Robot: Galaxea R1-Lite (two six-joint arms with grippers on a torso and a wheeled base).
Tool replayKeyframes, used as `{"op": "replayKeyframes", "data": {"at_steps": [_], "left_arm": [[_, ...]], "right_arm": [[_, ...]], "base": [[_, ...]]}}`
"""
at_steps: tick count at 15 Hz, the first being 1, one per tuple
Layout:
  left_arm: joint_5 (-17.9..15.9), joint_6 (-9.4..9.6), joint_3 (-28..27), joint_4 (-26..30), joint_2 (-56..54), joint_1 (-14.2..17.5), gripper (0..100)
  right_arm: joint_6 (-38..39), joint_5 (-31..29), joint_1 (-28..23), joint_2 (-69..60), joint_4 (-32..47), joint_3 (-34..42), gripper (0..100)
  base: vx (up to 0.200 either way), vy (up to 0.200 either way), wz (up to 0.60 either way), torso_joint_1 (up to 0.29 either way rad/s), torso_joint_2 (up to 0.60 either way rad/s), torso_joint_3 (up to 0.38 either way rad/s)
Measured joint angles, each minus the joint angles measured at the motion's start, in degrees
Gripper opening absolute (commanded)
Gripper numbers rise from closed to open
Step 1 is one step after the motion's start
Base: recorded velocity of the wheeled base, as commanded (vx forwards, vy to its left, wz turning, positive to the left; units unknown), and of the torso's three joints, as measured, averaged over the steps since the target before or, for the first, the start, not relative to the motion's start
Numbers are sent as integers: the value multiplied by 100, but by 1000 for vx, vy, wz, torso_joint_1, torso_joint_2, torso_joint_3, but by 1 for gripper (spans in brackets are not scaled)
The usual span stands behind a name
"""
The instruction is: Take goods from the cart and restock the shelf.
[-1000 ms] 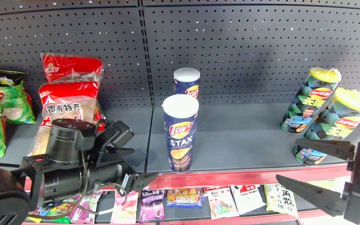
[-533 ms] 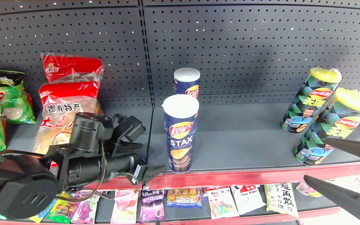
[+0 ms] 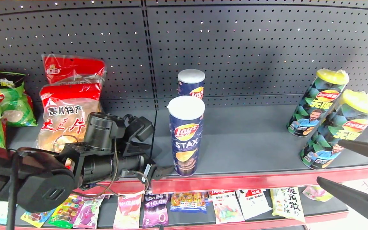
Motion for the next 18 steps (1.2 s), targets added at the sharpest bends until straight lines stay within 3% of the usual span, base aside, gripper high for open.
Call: {"op": "replayKeyframes", "data": {"at_steps": [12, 15, 18], "left_arm": [[20, 2, -265, -2, 210, -30, 100], [228, -46, -151, -77, -37, 28, 100], [400, -165, 389, -112, -833, 262, 100]], "right_arm": [[0, 2, -50, -50, -2, 4, 100], [5, 24, -341, -74, -2, 83, 100], [6, 29, -711, -291, 38, 286, 100]], "base": [[0, 0, 0, 0, 0, 0], [0, 0, 0, 0, 0, 0], [0, 0, 0, 0, 0, 0]]}}
